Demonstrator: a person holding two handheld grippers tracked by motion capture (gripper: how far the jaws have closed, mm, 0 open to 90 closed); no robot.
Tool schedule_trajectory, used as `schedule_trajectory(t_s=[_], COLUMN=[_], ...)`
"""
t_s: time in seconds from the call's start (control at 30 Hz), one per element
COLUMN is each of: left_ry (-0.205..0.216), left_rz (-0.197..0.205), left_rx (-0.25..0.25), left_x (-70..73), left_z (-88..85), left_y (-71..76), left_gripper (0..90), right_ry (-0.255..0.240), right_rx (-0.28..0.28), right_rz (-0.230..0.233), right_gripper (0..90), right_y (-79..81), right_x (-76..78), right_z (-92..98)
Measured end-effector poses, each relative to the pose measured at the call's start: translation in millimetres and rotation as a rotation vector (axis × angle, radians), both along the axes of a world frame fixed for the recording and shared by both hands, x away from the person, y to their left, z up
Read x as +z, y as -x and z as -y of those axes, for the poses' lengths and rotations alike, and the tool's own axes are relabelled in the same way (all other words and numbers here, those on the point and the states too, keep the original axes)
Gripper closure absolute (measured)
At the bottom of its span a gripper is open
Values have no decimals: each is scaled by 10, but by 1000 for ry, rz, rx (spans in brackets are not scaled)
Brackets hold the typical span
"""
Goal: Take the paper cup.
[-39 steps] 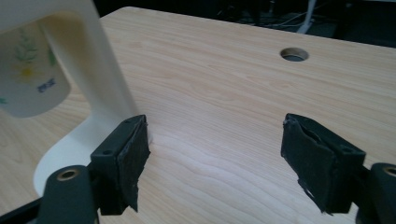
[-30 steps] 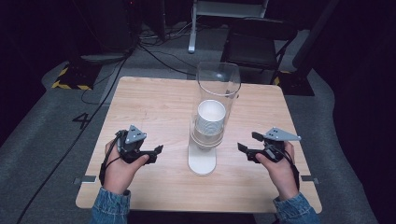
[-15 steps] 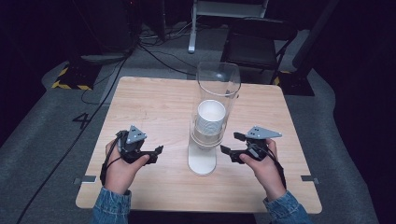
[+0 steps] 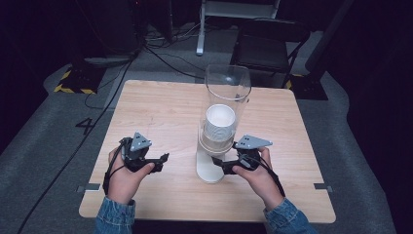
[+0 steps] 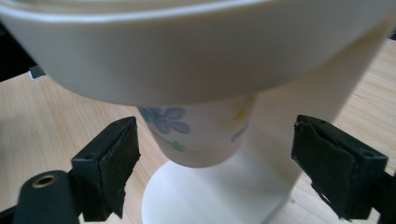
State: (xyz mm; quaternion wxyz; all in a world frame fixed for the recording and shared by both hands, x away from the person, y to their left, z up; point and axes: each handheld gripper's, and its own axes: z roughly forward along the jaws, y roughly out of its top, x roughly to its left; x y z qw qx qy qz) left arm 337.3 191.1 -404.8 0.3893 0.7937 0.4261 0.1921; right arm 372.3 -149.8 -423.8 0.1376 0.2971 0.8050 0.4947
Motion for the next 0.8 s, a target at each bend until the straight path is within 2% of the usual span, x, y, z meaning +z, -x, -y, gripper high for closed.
schedule_trajectory(t_s=[0.37, 0.57, 0.6, 0.7, 0.8], left_ry=[1, 1, 1, 3, 2], left_rz=[-8, -6, -6, -2, 1], left_rx=[-3, -8, -8, -7, -4], left_x=[-13, -18, -18, -15, -18], left_z=[0, 0, 0, -4, -10], left_y=[11, 8, 8, 10, 8], left_gripper=[221, 221, 221, 221, 221], right_ry=[-47, -103, -103, -123, -122], right_rx=[-8, -41, -41, -56, -52], right_rz=[39, 83, 83, 122, 127], right_gripper=[166, 219, 219, 310, 330], right_y=[-18, -21, -21, -14, -6], right_x=[-96, -172, -172, -218, -217], right_z=[-187, -227, -227, -228, -229])
